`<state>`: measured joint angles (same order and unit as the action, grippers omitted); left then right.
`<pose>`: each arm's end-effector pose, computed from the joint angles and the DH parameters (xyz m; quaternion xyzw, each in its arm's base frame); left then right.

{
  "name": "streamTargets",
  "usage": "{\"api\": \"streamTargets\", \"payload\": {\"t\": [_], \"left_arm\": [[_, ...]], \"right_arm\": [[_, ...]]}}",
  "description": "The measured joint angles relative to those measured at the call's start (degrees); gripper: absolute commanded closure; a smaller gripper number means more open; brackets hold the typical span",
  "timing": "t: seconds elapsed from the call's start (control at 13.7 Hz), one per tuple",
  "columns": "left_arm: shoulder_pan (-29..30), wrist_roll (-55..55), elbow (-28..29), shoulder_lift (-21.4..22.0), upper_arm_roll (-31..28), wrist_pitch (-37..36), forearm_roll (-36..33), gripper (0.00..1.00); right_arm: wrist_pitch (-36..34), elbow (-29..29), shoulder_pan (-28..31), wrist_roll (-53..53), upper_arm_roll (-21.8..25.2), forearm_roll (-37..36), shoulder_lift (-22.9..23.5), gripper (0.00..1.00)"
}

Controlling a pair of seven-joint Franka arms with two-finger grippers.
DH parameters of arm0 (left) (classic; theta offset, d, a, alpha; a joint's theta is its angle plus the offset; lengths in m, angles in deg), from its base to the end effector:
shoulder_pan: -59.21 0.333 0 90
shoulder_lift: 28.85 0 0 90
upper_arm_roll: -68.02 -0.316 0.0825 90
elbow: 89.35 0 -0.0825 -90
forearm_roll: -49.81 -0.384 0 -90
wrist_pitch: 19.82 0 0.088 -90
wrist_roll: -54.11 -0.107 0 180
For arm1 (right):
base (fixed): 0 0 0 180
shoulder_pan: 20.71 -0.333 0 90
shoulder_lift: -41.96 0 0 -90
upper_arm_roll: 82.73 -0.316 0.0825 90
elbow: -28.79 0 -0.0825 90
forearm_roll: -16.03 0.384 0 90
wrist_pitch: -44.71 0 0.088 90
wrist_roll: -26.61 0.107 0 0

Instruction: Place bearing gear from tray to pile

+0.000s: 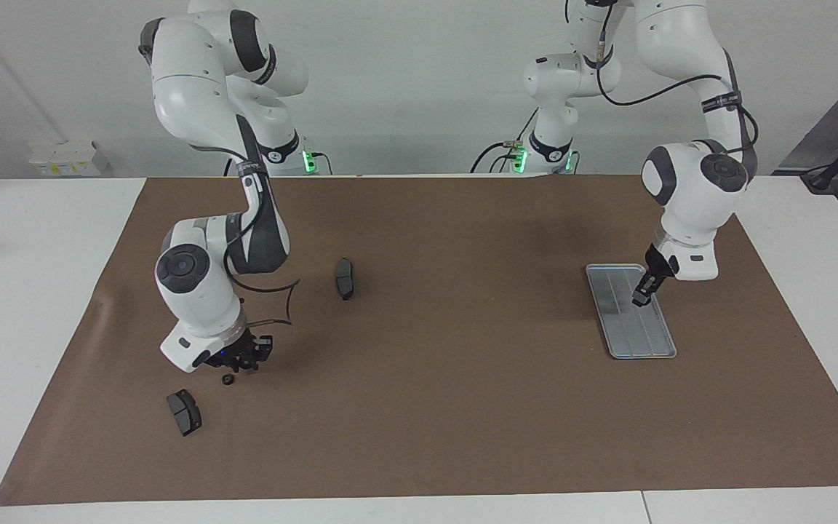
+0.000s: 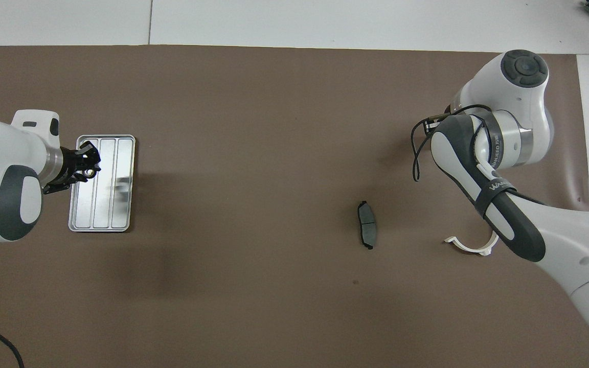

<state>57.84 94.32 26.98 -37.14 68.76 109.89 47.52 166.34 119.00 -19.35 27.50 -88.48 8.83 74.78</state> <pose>0.5869 -0.0204 0.3848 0.9480 0.3147 0.0468 0.0020 0.6921 0.0379 0.3062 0.9980 0.0563 -0.0091 0.0263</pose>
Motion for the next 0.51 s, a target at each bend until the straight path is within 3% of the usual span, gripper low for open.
{"api": "streamTargets", "payload": {"t": [0.15, 0.36, 0.51], "left_arm": [[-5.9, 0.1, -3.2, 0.0, 0.3, -1.3, 0.0, 1.0], [-15.0, 0.4, -3.6, -0.6, 0.6, 2.7, 0.1, 1.0], [-19.8, 1.0, -3.9, -2.1, 0.7, 6.5, 2.0, 1.0]], "right_arm": [[0.0, 3.5, 0.3, 0.0, 0.0, 0.2, -1.9, 0.69], [0.0, 7.4, 0.7, 0.0, 0.0, 0.3, -5.1, 0.13], [0.0, 8.3, 0.7, 0.0, 0.0, 0.3, -6.5, 0.02]]}}
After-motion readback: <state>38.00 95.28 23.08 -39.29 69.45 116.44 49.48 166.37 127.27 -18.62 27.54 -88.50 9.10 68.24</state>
